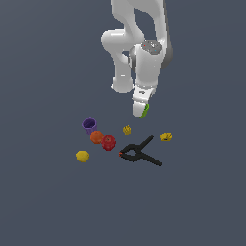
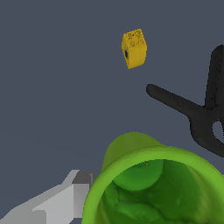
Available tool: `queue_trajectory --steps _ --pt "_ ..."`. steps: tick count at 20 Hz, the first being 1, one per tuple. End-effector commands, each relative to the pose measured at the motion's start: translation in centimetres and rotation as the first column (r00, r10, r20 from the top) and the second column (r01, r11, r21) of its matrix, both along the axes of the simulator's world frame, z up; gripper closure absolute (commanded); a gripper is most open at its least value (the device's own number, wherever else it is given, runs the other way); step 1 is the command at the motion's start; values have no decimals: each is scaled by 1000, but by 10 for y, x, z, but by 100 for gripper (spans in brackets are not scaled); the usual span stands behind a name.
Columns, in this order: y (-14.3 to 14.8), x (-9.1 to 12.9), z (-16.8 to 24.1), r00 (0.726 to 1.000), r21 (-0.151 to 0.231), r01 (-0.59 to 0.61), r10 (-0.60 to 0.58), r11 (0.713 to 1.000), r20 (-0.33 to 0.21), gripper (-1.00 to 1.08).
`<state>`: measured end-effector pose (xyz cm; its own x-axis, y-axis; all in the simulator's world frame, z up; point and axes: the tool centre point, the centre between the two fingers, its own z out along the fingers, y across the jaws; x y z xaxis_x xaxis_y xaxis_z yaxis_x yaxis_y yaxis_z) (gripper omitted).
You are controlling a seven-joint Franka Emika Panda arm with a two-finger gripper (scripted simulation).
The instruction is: Pick up a designated object from a clutter of objects.
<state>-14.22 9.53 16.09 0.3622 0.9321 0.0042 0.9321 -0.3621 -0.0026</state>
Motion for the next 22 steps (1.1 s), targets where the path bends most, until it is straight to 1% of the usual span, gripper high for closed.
queue_trajectory --steps 1,22 --pt "-15 1 19 1000 3 0 0 1000 1 108" --pt "-160 17 189 1000 -3 2 -2 1000 0 108"
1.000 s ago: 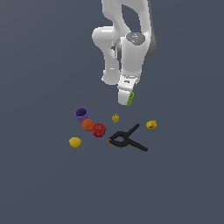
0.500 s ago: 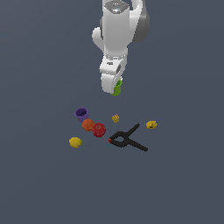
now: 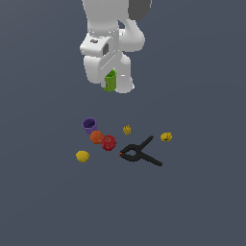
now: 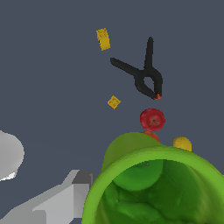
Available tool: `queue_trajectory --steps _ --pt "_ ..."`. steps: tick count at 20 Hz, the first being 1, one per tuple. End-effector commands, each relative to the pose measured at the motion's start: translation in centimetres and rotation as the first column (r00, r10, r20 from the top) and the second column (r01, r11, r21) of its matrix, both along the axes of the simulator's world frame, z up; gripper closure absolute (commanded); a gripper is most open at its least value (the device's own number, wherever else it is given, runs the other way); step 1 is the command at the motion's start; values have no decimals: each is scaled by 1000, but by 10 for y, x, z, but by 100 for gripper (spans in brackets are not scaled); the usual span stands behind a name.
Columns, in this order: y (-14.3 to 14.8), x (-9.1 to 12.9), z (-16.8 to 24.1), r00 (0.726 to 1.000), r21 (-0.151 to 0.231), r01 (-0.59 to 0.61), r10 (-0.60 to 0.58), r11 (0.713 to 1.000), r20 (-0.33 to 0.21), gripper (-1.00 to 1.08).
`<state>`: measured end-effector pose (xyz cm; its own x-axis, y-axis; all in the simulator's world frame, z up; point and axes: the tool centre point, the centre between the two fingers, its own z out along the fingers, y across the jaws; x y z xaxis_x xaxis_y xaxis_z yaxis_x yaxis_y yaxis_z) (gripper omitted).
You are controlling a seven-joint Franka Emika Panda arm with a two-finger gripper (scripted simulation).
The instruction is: Pick up a designated object from a clutter of objects.
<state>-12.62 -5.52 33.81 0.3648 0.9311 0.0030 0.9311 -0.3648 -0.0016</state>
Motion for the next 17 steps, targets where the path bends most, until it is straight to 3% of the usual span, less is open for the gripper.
queue_trajectory --steps 1,9,17 --pt "-15 2 18 1000 -1 -1 1 1000 0 108" --pt "-44 9 52 1000 -3 -1 1 1000 0 108" --pt "-49 11 59 1000 -4 -2 2 1000 0 108"
